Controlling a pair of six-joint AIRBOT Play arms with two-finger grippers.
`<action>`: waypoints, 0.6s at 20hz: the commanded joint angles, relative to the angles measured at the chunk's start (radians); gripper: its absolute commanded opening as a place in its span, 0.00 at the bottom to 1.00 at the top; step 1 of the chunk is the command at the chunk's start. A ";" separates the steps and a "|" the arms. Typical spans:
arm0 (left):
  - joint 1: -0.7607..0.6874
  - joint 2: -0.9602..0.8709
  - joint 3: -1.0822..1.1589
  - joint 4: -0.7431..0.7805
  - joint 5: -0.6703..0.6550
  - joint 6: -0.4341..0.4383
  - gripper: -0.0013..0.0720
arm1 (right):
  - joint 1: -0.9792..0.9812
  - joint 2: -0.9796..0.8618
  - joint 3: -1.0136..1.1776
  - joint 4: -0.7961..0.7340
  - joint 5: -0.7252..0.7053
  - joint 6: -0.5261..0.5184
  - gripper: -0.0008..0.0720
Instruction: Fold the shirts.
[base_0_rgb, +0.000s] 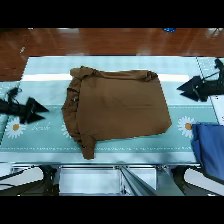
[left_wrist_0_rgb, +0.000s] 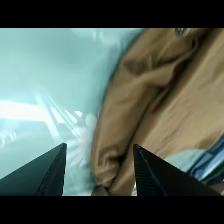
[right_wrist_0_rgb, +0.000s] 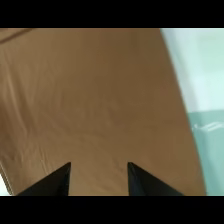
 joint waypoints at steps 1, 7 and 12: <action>0.027 0.115 -0.277 -0.061 0.071 0.048 0.71 | -0.006 0.150 -0.195 0.071 -0.036 -0.066 0.57; -0.138 0.122 -0.418 -0.137 0.230 0.049 0.71 | -0.006 0.250 -0.222 0.067 -0.015 -0.067 0.57; -0.319 0.108 -0.418 -0.254 0.355 0.048 0.71 | -0.006 0.251 -0.222 0.064 0.003 -0.052 0.57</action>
